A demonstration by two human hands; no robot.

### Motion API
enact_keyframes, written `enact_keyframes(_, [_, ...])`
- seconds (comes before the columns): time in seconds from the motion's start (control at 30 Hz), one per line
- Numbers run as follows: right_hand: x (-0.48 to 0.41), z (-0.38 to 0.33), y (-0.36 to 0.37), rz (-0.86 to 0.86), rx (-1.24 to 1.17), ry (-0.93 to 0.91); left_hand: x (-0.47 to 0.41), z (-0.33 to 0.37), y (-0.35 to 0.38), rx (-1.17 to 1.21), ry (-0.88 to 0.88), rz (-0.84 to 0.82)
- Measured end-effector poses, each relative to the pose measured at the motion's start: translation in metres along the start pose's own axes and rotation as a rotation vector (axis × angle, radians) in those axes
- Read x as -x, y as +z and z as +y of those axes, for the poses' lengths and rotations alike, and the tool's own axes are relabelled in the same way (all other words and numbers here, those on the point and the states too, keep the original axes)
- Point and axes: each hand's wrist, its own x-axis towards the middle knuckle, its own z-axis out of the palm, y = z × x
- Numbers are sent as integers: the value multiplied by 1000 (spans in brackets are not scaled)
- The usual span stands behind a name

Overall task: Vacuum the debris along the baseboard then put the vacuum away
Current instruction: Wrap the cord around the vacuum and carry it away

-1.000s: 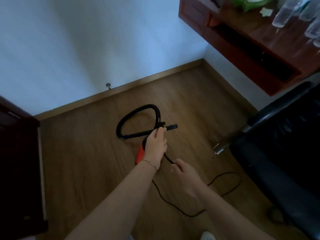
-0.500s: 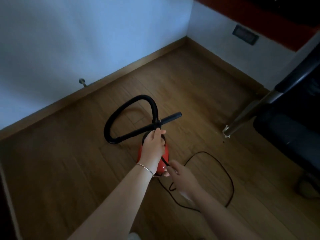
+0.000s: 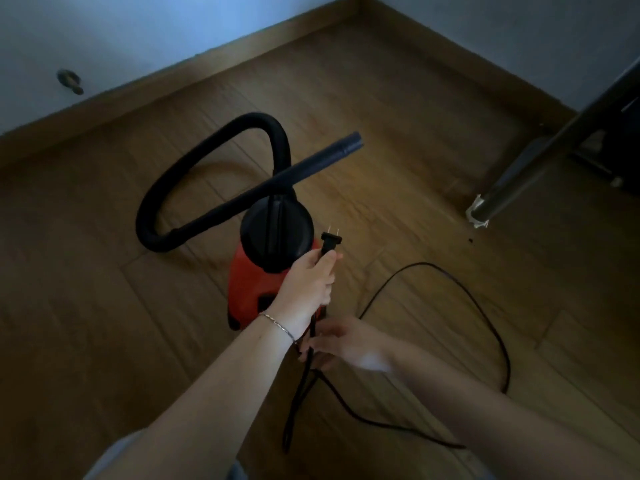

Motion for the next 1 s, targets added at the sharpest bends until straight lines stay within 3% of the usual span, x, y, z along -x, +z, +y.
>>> enact_keyframes(0.17, [-2, 51, -26, -66, -72, 53, -35, -49, 31, 41, -41, -33])
enact_keyframes(0.53, [41, 136, -63, 36, -69, 335, -33, -106, 129, -2, -148, -174])
enact_keyframes(0.87, [74, 225, -71, 299, -91, 515, -25, -156, 183, 26, -276, -354])
enact_keyframes(1.0, [77, 258, -59, 392, -109, 611, -24, -183, 193, -129, -353, -428])
